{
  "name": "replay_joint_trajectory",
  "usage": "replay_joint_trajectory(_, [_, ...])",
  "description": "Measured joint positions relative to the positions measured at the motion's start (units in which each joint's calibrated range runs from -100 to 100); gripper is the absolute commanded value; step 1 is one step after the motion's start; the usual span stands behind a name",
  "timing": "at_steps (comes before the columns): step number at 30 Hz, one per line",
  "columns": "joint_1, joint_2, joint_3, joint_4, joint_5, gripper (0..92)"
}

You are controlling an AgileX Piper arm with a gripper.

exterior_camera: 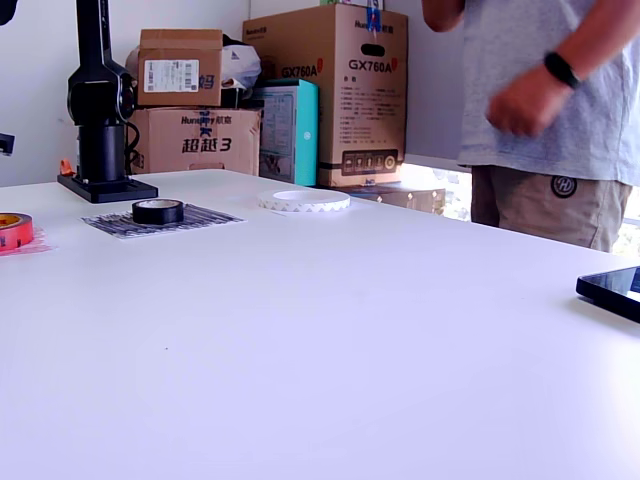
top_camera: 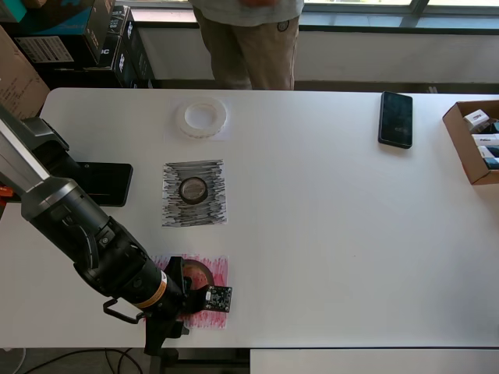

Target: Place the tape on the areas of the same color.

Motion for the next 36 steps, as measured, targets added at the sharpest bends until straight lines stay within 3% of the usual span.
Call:
replay_joint_trajectory(9, [1.85,-12.49,-2.99,1.01,0.11,57.7])
replay_joint_trajectory(18, [12.09,-31.04,-1.28,1.12,0.11,57.2])
replay_joint_trajectory(30, [33.22,-53.01,7.74,0.84,3.51,26.5])
replay_joint_trajectory(36, [39.45,-64.47,16.21,0.84,3.11,18.1])
